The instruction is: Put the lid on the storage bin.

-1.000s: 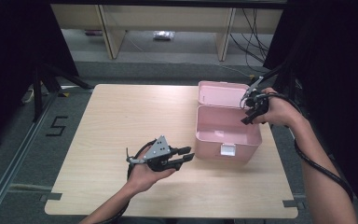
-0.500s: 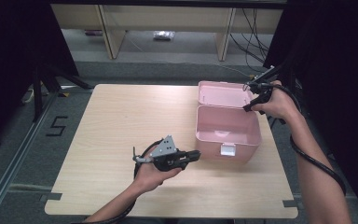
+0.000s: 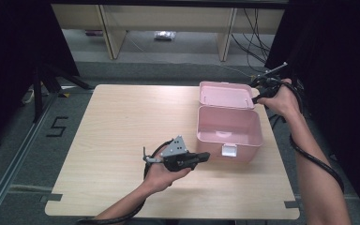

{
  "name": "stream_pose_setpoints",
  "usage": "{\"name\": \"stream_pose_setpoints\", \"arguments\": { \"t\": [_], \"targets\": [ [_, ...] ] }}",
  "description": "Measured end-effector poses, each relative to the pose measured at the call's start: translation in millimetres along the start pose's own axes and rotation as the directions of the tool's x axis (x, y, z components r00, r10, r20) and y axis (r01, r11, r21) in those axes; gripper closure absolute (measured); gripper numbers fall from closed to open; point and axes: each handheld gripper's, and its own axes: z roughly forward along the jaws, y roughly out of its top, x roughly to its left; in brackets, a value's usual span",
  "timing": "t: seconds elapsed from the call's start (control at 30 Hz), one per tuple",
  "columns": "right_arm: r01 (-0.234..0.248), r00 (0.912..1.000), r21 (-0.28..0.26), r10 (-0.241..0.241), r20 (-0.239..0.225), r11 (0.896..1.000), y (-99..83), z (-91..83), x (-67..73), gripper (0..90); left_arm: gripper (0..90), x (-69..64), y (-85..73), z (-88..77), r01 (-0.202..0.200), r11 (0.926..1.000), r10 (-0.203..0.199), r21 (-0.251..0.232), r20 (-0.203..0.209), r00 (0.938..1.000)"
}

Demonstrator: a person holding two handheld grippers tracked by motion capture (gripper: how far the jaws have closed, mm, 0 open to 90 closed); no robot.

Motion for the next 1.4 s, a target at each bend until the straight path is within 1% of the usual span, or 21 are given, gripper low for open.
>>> {"name": "stream_pose_setpoints", "arguments": {
  "t": [0.1,0.13,0.17,0.33,0.47,0.5,0.67,0.7,0.73,0.8,0.83,0.93,1.0,1.03,1.13,1.2,1.23,1.3,1.33,1.37,1.4],
  "targets": [
    [-0.037,0.9992,-0.007,0.037,0.013,0.999,2.4,3.9,-4.7,68.3,89.5,-2.6,0.6,10.1,-0.024,0.9997,0.024,-0.008,0.008,0.9997],
    [-0.074,0.9971,-0.003,0.075,0.015,0.997,3.4,6.0,-5.0,69.1,89.6,-3.0,1.0,13.0,-0.029,0.9996,0.029,0.0,0.005,0.9996],
    [-0.062,0.9979,-0.009,0.062,0.021,0.998,4.5,8.0,-8.1,69.5,89.6,-3.1,1.0,17.3,-0.028,0.9995,0.029,-0.009,0.008,0.9996],
    [-0.129,0.9912,-0.023,0.129,0.027,0.991,10.6,20.5,-12.7,72.5,89.6,-4.0,3.8,32.3,-0.068,0.9976,0.068,-0.007,0.005,0.9977],
    [-0.162,0.9866,0.007,0.161,0.022,0.987,13.6,30.3,-13.3,74.2,89.5,-2.7,3.2,44.7,-0.088,0.9961,0.088,-0.008,0.006,0.9961],
    [-0.172,0.9849,0.011,0.172,0.021,0.985,14.2,33.8,-13.6,74.8,89.6,-3.0,2.4,47.4,-0.08,0.9967,0.08,-0.011,0.004,0.9968],
    [-0.197,0.9794,-0.006,0.197,0.044,0.98,16.9,44.9,-18.2,75.8,89.6,-1.0,0.7,57.0,-0.089,0.996,0.089,-0.011,-0.007,0.996],
    [-0.219,0.9751,-0.01,0.219,0.037,0.976,17.6,47.3,-18.0,75.8,89.6,-1.1,0.8,58.6,-0.092,0.9957,0.092,-0.015,-0.008,0.9958],
    [-0.197,0.9794,-0.014,0.198,0.04,0.98,18.0,48.0,-20.5,75.8,89.6,-1.4,0.8,60.5,-0.087,0.9961,0.087,-0.016,-0.014,0.9961],
    [-0.256,0.966,-0.001,0.256,0.035,0.967,20.6,48.7,-19.0,75.7,89.6,-0.7,0.7,65.0,-0.097,0.9952,0.097,-0.013,-0.019,0.9951],
    [-0.233,0.9715,-0.023,0.233,0.041,0.972,21.6,50.6,-22.4,75.6,89.6,-0.1,0.6,66.4,-0.102,0.9947,0.102,-0.008,-0.022,0.9945],
    [-0.255,0.966,-0.012,0.256,0.038,0.967,24.0,52.1,-24.1,75.4,89.6,1.2,-0.6,71.8,-0.101,0.9949,0.1,-0.011,-0.033,0.9944],
    [-0.247,0.9684,-0.019,0.247,0.035,0.969,24.2,56.0,-25.7,75.3,89.6,2.1,-1.0,73.7,-0.106,0.9943,0.106,-0.009,-0.036,0.9937],
    [-0.27,0.9623,-0.014,0.271,0.027,0.963,24.5,56.9,-24.5,75.3,89.7,2.8,-1.4,74.8,-0.107,0.9942,0.107,-0.004,-0.039,0.9935],
    [-0.266,0.9634,0.001,0.266,0.036,0.964,24.1,59.6,-25.2,75.2,89.7,4.0,-2.4,77.6,-0.113,0.9936,0.113,0.002,-0.04,0.9928],
    [-0.306,0.9515,0.008,0.306,0.032,0.952,24.5,61.7,-22.1,75.2,89.7,4.6,-2.6,79.7,-0.114,0.9935,0.114,-0.001,-0.038,0.9927],
    [-0.266,0.9632,0.005,0.265,0.043,0.964,23.9,62.5,-24.7,75.2,89.8,4.9,-2.8,80.6,-0.116,0.9933,0.116,-0.002,-0.038,0.9925],
    [-0.282,0.9588,0.004,0.281,0.041,0.96,24.4,63.6,-23.8,75.3,89.8,5.8,-3.9,82.5,-0.122,0.9926,0.122,0.003,-0.044,0.9916],
    [-0.27,0.962,0.006,0.269,0.046,0.963,24.3,64.4,-24.6,75.3,89.8,6.4,-4.6,83.1,-0.124,0.9923,0.124,0.009,-0.044,0.9913],
    [-0.293,0.9555,0.014,0.292,0.04,0.956,24.8,64.6,-23.8,75.4,89.8,7.2,-5.4,83.9,-0.129,0.9916,0.129,0.01,-0.046,0.9905],
    [-0.278,0.9596,0.003,0.278,0.043,0.96,25.1,65.4,-25.5,75.4,89.8,7.4,-6.6,84.7,-0.124,0.9923,0.124,0.012,-0.049,0.9911]
  ]
}}
